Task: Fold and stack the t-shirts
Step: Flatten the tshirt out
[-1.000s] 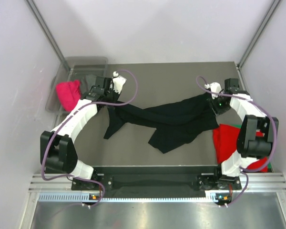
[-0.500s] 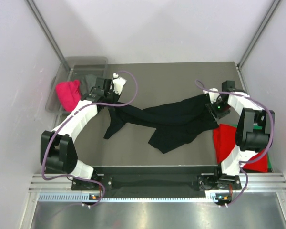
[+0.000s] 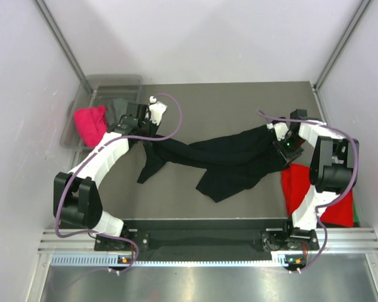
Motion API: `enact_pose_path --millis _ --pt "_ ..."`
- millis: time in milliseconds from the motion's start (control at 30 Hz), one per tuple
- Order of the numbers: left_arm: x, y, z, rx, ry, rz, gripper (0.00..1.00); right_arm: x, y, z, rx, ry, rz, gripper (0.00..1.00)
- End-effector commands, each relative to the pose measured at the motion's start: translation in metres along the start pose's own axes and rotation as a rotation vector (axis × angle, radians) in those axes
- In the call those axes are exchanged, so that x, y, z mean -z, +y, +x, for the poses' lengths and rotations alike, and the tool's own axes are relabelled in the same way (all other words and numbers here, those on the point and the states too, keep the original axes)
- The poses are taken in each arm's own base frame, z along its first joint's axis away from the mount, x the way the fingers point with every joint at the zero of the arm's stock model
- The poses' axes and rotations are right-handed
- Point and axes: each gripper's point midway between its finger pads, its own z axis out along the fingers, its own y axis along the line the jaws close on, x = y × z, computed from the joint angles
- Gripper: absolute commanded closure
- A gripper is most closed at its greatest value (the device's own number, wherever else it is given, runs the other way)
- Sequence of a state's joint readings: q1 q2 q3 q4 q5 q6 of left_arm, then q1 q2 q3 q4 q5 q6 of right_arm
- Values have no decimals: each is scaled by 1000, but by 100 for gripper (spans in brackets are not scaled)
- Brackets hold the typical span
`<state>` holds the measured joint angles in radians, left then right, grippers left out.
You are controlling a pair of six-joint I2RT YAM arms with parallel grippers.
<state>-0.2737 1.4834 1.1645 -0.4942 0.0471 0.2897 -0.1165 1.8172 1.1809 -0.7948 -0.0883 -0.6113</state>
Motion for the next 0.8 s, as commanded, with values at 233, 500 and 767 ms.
enact_pose_path --millis 233,500,767 --pt "12 8 -19 -3 -88 -37 100 18 -5 -18 -23 -61 -38 100" --pt "45 19 -64 -58 -207 -67 100 163 -27 -93 -6 -502 172 100" --pt "110 23 -106 -89 -369 -88 100 272 -13 -104 -3 -807 305 100"
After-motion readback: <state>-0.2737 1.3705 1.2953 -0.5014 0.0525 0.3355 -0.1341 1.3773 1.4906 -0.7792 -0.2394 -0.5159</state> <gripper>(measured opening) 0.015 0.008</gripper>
